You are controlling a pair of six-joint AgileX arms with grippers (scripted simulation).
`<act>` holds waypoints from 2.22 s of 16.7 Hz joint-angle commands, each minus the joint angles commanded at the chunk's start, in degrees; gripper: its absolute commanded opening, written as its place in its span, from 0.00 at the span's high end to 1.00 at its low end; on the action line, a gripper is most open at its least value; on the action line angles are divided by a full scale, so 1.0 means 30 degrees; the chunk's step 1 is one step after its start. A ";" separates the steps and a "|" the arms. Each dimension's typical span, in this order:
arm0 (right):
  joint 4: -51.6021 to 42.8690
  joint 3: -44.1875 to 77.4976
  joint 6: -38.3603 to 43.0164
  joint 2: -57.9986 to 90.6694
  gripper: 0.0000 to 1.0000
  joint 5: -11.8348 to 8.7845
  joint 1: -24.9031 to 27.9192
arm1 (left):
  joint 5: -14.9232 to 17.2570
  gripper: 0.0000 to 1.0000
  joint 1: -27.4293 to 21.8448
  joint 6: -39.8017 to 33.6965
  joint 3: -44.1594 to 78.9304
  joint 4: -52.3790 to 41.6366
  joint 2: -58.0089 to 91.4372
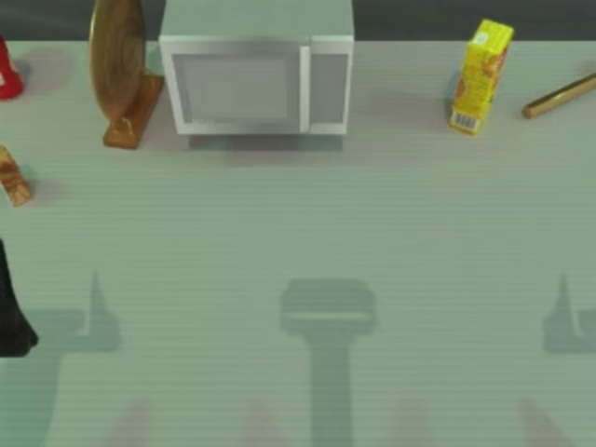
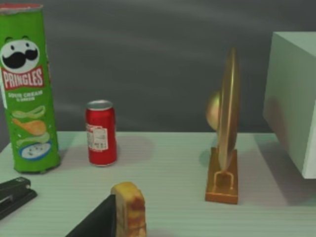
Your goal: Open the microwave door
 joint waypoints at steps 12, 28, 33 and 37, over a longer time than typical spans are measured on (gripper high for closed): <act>0.0000 0.0000 0.0000 0.0000 0.00 0.0000 0.0000 | -0.2333 0.00 -0.3752 -0.2958 0.9727 -0.3929 1.0748; 0.0000 0.0000 0.0000 0.0000 0.00 0.0000 0.0000 | -0.7341 0.00 -1.2106 -1.0220 3.2990 -1.1781 3.8792; 0.0000 0.0000 0.0000 0.0000 0.00 0.0000 0.0000 | -0.7651 0.00 -1.2597 -1.0582 3.4258 -1.2407 4.0229; 0.0000 0.0000 0.0000 0.0000 0.00 0.0000 0.0000 | -0.7601 0.00 -1.2496 -1.0531 3.4245 -1.2320 4.0266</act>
